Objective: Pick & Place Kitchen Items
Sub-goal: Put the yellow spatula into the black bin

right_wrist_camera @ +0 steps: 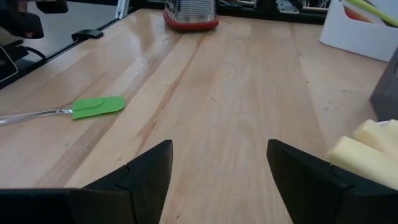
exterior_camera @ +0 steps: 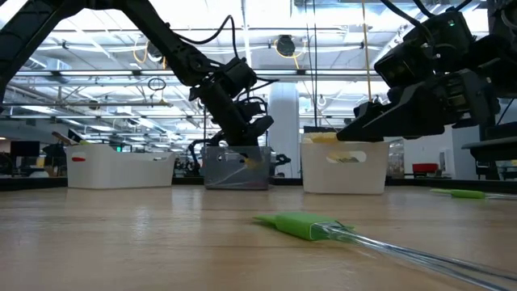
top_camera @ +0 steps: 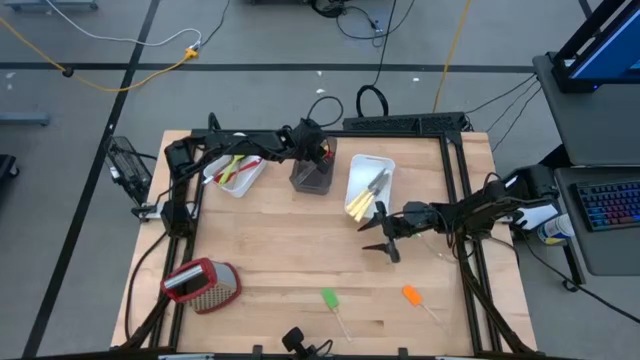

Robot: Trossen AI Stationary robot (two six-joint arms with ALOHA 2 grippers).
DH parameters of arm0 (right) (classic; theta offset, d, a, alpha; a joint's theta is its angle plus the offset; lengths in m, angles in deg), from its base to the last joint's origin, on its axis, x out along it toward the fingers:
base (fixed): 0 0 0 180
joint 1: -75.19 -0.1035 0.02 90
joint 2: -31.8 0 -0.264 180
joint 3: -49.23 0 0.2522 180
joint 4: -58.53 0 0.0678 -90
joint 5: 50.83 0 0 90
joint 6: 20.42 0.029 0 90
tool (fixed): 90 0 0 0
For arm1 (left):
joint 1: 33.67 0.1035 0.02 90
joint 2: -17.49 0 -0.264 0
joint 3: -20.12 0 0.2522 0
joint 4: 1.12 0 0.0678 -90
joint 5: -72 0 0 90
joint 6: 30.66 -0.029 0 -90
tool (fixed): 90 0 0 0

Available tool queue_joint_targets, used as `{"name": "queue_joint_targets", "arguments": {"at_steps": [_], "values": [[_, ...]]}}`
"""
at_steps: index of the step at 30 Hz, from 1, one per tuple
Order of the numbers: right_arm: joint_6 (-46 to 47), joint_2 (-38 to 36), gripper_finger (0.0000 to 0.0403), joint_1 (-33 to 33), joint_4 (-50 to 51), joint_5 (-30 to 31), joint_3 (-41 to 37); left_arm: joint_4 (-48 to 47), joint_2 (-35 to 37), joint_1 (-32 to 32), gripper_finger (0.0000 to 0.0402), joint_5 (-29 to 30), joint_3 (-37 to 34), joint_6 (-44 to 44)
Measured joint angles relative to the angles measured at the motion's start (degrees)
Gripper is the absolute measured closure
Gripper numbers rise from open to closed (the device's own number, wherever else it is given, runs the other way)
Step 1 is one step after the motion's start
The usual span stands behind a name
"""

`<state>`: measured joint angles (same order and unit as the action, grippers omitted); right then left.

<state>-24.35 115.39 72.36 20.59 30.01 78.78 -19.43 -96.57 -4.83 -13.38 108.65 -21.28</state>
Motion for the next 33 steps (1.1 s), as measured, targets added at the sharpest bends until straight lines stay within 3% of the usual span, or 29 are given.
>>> {"name": "queue_joint_targets", "arguments": {"at_steps": [33], "values": [[-1.91,-0.02,0.0149,0.04,-0.26,0.47,0.01,0.1,0.0,0.04,0.0352,-0.07,-0.02,-3.12]]}}
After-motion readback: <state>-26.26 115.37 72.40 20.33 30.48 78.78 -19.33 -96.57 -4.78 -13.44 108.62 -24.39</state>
